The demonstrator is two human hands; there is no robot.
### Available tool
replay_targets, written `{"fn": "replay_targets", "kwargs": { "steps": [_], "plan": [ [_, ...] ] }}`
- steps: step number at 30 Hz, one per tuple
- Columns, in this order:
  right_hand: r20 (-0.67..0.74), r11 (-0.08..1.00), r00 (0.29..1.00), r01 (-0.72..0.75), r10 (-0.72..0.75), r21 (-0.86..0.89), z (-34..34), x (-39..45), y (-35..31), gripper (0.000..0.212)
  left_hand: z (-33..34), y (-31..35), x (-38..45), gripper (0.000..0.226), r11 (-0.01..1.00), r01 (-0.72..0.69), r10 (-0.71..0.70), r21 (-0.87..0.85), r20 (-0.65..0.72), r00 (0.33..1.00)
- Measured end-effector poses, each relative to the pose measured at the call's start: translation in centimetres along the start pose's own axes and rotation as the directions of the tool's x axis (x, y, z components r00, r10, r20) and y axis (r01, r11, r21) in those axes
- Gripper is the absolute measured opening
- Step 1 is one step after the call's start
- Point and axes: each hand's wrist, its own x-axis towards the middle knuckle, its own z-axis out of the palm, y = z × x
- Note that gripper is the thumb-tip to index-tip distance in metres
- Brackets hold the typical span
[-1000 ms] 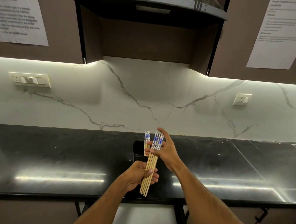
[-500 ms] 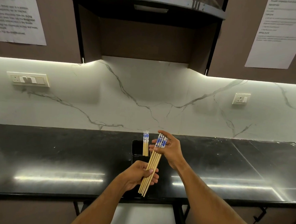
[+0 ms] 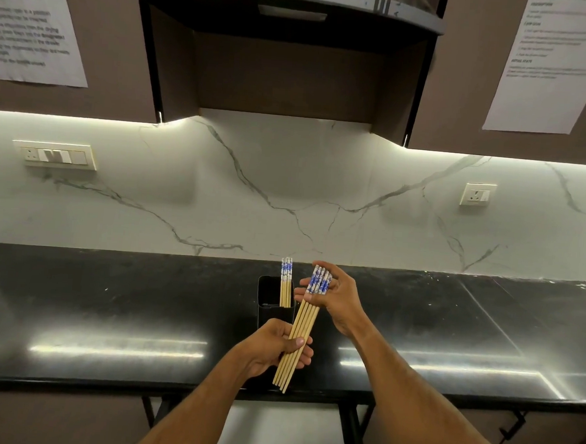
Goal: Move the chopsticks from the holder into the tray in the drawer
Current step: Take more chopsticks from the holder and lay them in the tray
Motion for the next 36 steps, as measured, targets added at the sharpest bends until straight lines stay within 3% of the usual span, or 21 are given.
{"fn": "replay_targets", "kwargs": {
  "steps": [10,16,18,20,22,24,27,30,33,36],
  "plan": [
    [-0.028,1.0,1.0,-0.004,0.004,-0.021,-0.9,-0.1,1.1,0.066,0.9,-0.9,0.3,0.02,0.999,0.01,-0.009,0.045,-0.029,1.0],
    [-0.051,0.999,0.998,-0.041,0.041,0.004,-0.4,-1.4,3.2,0.071,1.0,-2.2,0.3,0.015,0.979,0.062,-0.031,0.194,-0.156,0.987],
    [-0.063,0.996,0.996,-0.065,0.061,-0.055,-0.1,-2.1,3.7,0.085,0.6,-2.6,-0.2,0.013,0.959,0.081,-0.028,0.273,-0.195,0.98],
    [-0.119,0.969,0.993,-0.055,0.027,-0.242,0.2,-2.6,3.8,0.098,-0.3,-3.1,-0.7,0.011,0.924,0.088,0.003,0.371,-0.238,0.971],
    [-0.127,0.864,0.985,0.035,-0.114,-0.502,0.5,-3.1,3.7,0.095,-1.3,-3.4,-1.4,0.015,0.857,0.104,0.04,0.504,-0.267,0.963],
    [0.012,0.697,0.982,0.141,-0.187,-0.703,1.1,-3.6,3.3,0.084,-2.2,-3.8,-1.9,0.02,0.758,0.148,0.052,0.635,-0.286,0.957],
    [0.322,0.403,0.943,0.262,0.086,-0.877,3.5,-4.8,3.2,0.07,-2.7,-3.9,-2.6,0.022,0.555,0.229,0.046,0.8,-0.304,0.952],
    [0.402,0.133,0.862,0.379,0.309,-0.916,6.3,-6.5,4.4,0.042,-2.6,-4.1,-3.4,0.03,0.308,0.269,0.005,0.913,-0.284,0.959],
    [0.357,0.033,0.849,0.375,0.39,-0.927,8.1,-8.4,5.9,0.023,-2.5,-5.3,-4.4,0.029,0.178,0.259,-0.055,0.949,-0.253,0.966],
    [0.304,0.059,0.85,0.31,0.429,-0.949,8.9,-9.8,7.6,0.023,-2.5,-7.3,-5.7,0.023,0.132,0.21,-0.031,0.969,-0.208,0.978]
  ]
}}
